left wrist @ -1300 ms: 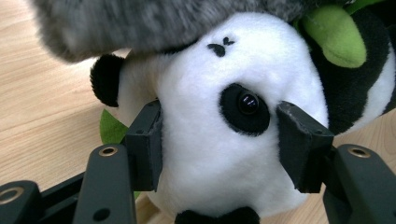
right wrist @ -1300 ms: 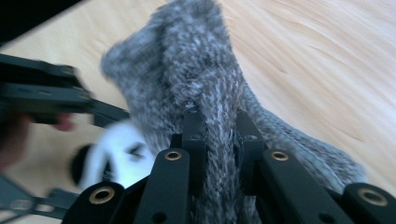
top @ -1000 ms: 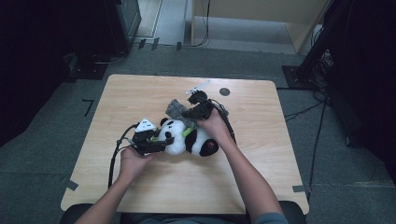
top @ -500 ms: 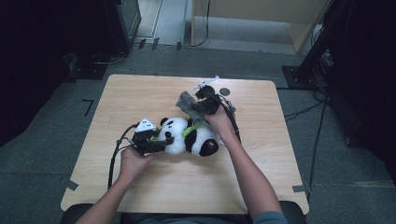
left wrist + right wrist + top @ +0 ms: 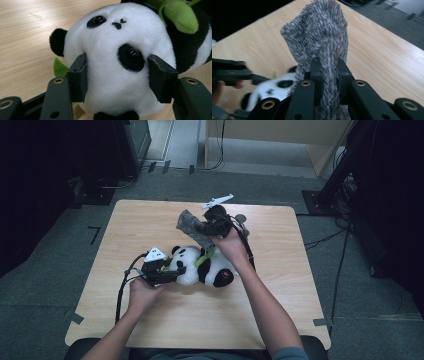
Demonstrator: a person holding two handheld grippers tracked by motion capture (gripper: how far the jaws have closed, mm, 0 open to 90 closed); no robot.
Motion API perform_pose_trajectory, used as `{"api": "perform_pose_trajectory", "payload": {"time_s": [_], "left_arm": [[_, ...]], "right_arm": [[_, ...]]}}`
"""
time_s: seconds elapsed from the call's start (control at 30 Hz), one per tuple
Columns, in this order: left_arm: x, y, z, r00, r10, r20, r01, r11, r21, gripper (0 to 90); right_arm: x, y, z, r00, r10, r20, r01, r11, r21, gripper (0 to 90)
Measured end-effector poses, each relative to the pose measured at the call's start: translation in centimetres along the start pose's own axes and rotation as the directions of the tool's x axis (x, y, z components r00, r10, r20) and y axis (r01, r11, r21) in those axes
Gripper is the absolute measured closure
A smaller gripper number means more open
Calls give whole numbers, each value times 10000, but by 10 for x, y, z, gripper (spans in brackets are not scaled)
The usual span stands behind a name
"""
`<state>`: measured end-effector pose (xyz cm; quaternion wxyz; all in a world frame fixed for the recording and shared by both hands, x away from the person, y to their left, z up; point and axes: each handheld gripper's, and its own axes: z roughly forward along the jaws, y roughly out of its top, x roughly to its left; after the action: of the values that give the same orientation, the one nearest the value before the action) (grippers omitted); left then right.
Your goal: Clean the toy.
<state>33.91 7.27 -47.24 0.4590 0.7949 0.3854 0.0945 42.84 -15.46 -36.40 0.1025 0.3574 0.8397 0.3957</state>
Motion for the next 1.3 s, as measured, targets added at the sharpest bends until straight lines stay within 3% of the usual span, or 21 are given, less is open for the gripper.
{"api": "perform_pose_trajectory", "payload": {"time_s": [0.13,0.2,0.23,0.4,0.57,1.03,1.3], "left_arm": [[0,0,0,10000,27,2,-27,10000,17,405],[0,0,0,10000,25,3,-25,10000,20,405],[0,0,0,10000,22,5,-22,10000,5,404],[0,0,0,10000,-23,-29,24,10000,27,404],[0,0,0,10000,-38,-38,38,10000,47,403],[0,0,0,10000,-18,-18,18,9999,124,406],[0,0,0,10000,3,4,-3,9999,105,405]], "right_arm": [[17,1,21,9975,-186,-681,209,9992,346,812],[19,0,26,9967,-160,-796,197,9987,463,812],[21,-4,37,9938,-198,-1092,277,9971,715,812],[24,-12,50,9909,-147,-1336,290,9940,1057,812],[17,-20,52,9925,-61,-1220,200,9934,1132,810],[-9,-35,38,9999,120,-96,-104,9891,1471,810],[-24,-40,22,9992,363,182,-380,9938,1048,809]]}}
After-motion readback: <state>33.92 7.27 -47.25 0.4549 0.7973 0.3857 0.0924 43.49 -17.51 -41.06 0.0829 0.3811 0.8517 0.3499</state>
